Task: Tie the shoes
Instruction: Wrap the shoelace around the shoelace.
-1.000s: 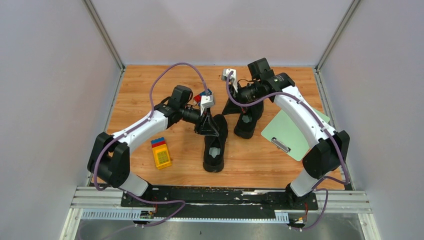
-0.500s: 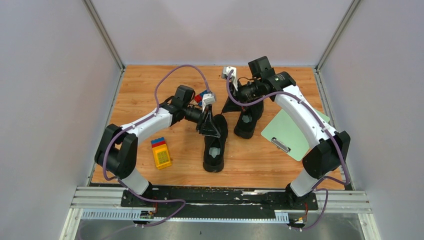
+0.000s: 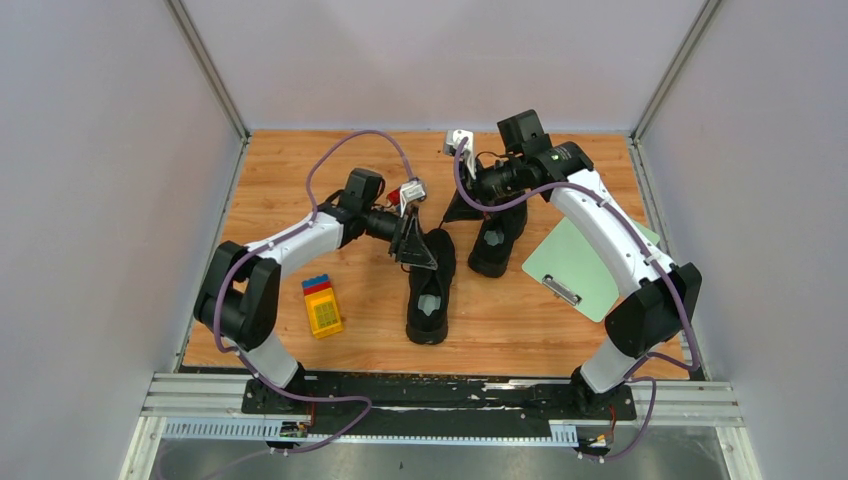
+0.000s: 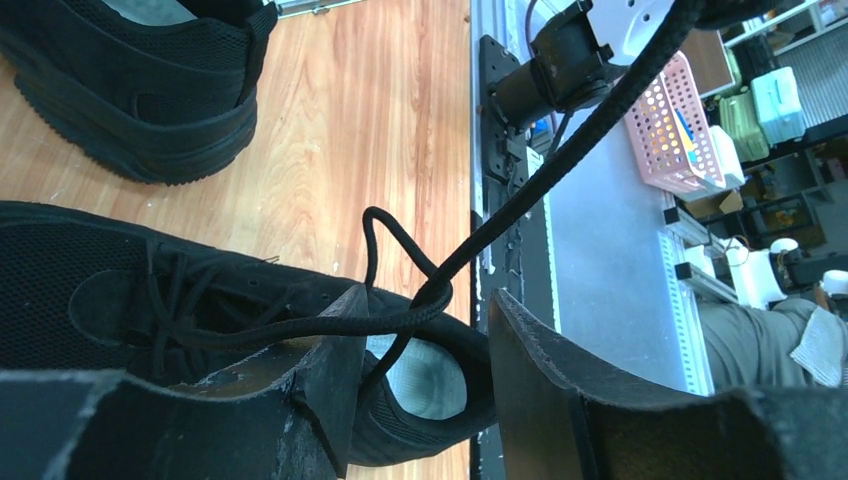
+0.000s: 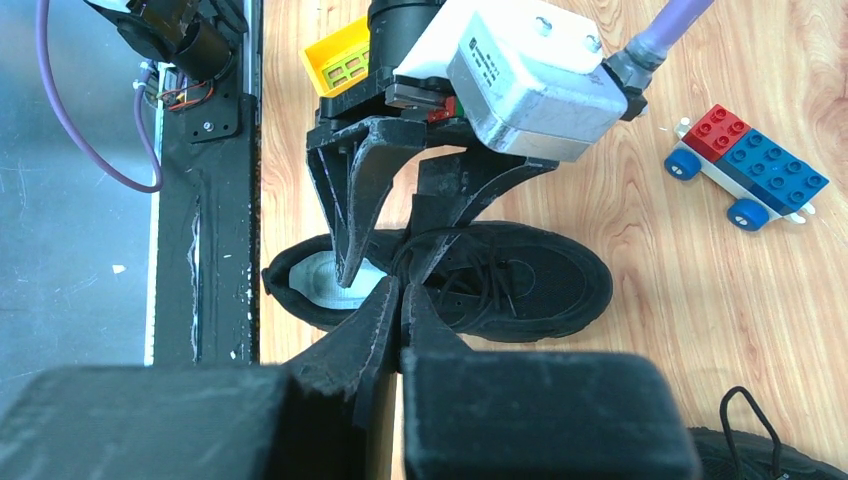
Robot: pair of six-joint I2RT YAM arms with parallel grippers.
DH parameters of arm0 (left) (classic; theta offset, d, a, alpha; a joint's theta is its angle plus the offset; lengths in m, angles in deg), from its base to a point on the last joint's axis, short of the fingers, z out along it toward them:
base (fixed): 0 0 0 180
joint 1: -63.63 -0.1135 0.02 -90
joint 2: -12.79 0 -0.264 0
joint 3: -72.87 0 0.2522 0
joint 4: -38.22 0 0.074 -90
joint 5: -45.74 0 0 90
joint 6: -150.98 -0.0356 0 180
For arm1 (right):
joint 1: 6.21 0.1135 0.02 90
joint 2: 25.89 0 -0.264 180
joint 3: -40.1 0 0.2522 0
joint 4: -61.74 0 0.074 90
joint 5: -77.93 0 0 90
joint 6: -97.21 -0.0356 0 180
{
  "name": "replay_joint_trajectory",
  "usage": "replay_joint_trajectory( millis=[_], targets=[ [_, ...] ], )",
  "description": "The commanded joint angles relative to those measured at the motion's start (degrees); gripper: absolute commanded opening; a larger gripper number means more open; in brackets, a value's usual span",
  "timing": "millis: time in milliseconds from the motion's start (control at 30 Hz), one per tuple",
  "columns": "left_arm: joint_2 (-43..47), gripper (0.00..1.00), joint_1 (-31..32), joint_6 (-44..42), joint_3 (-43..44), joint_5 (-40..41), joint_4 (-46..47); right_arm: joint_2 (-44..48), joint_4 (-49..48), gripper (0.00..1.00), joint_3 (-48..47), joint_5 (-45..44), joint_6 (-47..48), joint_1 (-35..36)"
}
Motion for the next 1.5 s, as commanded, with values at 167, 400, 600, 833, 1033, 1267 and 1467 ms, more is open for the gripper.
replay_joint_trajectory(
  millis=[167,400,600,833,1033,1267,1467],
  targets=[
    [0.13,0.55,-4.19,12.08,0.52,-2.84,11.31,3.91,-1.76,0.0,0.35,0.13,1.63,0.26],
    [-1.44,0.51,-4.68,19.37,0.19,-3.34,18.92,4.67,-1.77,0.0,1.53,0.2,2.05,0.28],
    [-1.76,0.32,-4.69,18.56,0.43,-4.02,18.56,5.81,-1.66,0.0,2.78,0.26,2.19,0.27],
    [-0.64,0.05,-4.66,0.9,3.26,-1.92,0.27,8.2,-1.5,0.0,5.85,1.53,1.55,1.03],
    [0.9,0.0,-4.66,-3.22,3.42,-0.07,-1.5,6.8,-1.4,0.01,10.04,2.26,1.81,4.05],
    [2.67,0.0,-4.69,-5.3,2.76,0.85,-2.42,0.13,-5.81,0.05,16.69,0.42,-4.66,6.79],
    [4.23,0.0,-4.68,-5.6,1.55,0.41,-2.13,-1.25,-4.69,0.39,14.81,1.27,-4.53,6.3]
  ],
)
